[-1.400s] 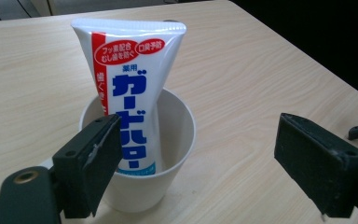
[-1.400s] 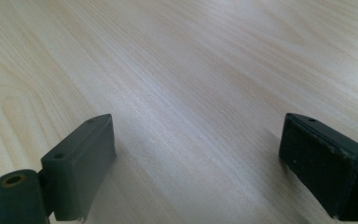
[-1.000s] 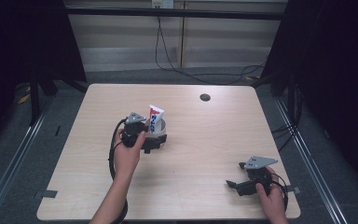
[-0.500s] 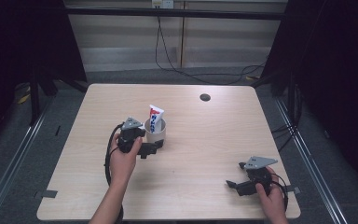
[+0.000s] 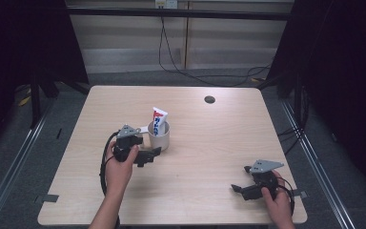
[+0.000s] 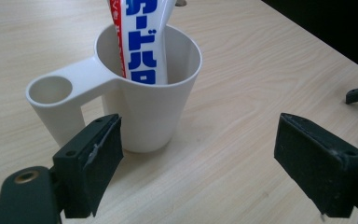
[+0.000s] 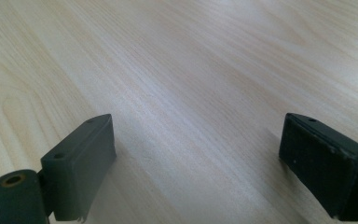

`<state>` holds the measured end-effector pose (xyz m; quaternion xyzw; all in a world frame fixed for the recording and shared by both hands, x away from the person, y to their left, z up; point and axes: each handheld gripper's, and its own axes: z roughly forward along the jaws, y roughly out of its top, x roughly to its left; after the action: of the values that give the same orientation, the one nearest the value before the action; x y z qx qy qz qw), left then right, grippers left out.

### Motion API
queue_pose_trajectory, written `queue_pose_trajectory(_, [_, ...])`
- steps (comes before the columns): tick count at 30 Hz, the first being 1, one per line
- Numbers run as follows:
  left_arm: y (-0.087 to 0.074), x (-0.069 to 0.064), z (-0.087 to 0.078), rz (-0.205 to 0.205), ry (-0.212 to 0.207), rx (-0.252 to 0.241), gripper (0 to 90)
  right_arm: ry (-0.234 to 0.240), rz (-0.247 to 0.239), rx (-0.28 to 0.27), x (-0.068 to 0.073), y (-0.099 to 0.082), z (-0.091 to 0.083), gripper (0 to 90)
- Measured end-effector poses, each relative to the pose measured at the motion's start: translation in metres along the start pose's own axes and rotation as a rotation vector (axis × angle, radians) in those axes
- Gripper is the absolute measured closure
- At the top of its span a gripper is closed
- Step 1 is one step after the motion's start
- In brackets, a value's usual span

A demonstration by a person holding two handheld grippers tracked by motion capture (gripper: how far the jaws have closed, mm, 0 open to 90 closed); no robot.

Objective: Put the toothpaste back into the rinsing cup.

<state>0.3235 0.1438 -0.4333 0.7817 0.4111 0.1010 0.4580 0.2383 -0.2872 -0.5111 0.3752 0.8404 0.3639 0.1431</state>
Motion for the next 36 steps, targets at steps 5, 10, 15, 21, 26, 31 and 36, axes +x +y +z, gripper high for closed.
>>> queue_pose_trajectory(5, [-0.004,0.002,0.000,-0.007,0.003,0.005,15.2,0.000,0.001,0.000,0.000,0.000,0.000,10.0])
queue_pose_trajectory(10, [-0.010,0.007,-0.002,-0.033,0.012,-0.003,15.2,0.001,0.001,-0.001,0.000,0.000,0.000,10.0])
queue_pose_trajectory(15, [-0.013,0.009,-0.003,-0.029,0.022,-0.001,15.3,0.001,0.001,0.000,0.000,0.000,0.000,10.0])
queue_pose_trajectory(21, [-0.016,0.009,-0.002,-0.027,0.025,0.004,15.3,0.001,-0.001,0.000,0.000,0.000,0.000,9.9])
queue_pose_trajectory(26, [-0.020,0.011,-0.002,-0.022,0.028,0.017,15.3,0.000,-0.002,0.001,0.000,0.000,0.000,9.9])
queue_pose_trajectory(31, [-0.027,0.012,0.000,-0.028,0.028,0.022,15.4,0.000,-0.003,0.002,0.000,0.000,0.000,9.9])
queue_pose_trajectory(36, [-0.036,0.014,0.001,-0.031,0.029,0.031,15.4,0.000,-0.003,0.001,0.000,0.000,0.000,10.0])
